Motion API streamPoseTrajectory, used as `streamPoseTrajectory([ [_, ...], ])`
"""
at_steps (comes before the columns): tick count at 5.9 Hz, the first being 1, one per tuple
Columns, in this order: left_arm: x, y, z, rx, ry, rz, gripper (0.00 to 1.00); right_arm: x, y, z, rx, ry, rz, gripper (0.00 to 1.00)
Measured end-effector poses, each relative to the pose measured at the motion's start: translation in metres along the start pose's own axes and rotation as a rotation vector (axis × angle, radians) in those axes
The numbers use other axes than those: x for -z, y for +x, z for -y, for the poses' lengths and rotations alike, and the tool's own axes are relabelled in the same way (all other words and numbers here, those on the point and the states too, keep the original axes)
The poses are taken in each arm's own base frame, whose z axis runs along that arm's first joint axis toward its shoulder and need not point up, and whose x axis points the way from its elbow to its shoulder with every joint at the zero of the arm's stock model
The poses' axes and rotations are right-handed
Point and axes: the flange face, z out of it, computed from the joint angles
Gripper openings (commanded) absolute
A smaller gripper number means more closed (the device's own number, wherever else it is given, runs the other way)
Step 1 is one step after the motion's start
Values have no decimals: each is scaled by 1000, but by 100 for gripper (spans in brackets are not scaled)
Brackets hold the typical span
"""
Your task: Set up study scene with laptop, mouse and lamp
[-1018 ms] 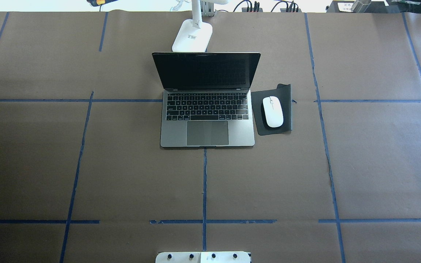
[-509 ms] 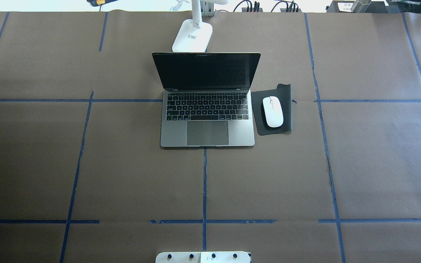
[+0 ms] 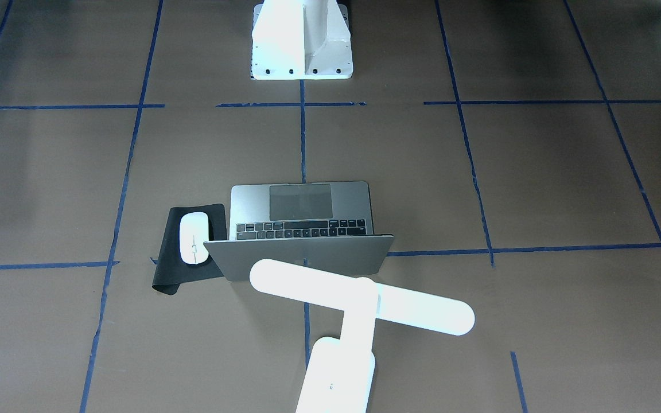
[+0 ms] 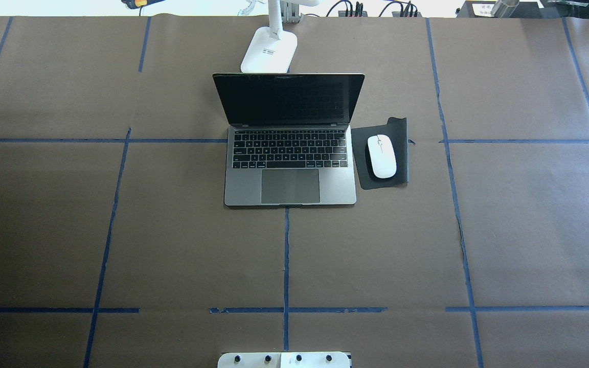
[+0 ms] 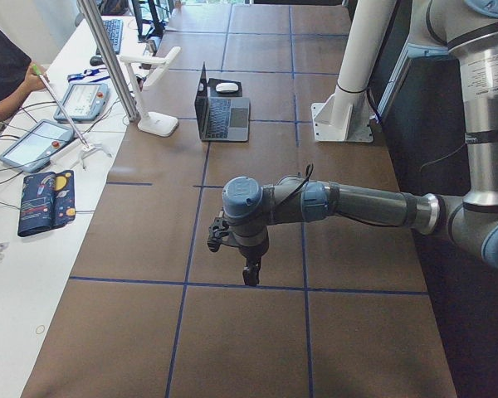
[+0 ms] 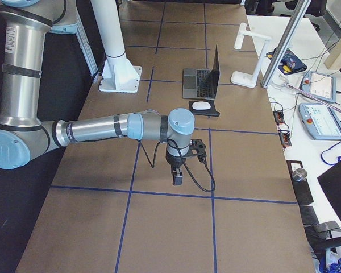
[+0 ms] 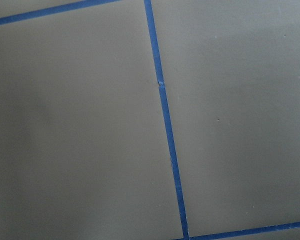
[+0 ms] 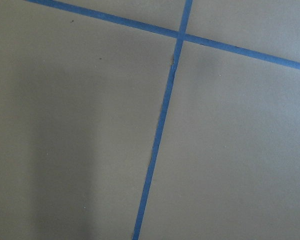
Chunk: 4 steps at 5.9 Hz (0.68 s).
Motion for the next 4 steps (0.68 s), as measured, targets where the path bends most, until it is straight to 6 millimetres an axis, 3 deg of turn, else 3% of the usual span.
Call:
streamPoseTrajectory([
  [4, 18, 14, 18, -36, 36, 8, 100, 22, -3, -5, -19, 55, 45, 100],
])
